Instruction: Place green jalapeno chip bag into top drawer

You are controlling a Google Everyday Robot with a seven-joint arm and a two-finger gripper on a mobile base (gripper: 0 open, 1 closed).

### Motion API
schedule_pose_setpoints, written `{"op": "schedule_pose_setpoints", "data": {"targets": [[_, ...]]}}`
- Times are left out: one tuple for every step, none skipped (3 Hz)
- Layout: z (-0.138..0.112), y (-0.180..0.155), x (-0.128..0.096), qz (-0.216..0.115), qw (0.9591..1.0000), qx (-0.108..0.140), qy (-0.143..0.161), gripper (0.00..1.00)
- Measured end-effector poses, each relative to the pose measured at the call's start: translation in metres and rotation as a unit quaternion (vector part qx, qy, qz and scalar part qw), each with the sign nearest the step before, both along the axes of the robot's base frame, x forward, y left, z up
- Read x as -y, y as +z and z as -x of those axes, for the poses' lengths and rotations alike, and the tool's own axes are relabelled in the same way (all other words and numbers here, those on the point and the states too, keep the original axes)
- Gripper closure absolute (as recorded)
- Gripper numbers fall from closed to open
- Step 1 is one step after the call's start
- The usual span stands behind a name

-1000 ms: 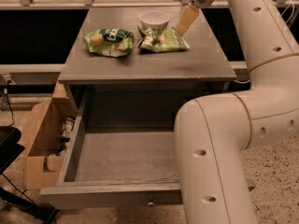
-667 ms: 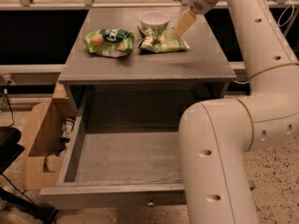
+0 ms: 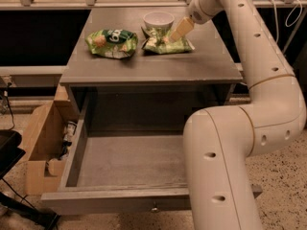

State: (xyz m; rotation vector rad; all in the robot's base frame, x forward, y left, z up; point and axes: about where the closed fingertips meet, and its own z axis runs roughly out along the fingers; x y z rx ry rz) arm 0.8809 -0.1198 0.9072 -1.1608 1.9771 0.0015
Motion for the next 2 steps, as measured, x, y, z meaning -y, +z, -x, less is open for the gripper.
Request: {"op": "schedule_pose_setpoints", "data": {"targets": [[-0.015,-0.035,0.006,-0.041,0.9978,-0.026,-0.046,0.0],[-0.024,-0.053,0.007,-0.075,0.9945,-0.036,-0.064,0.0]]}}
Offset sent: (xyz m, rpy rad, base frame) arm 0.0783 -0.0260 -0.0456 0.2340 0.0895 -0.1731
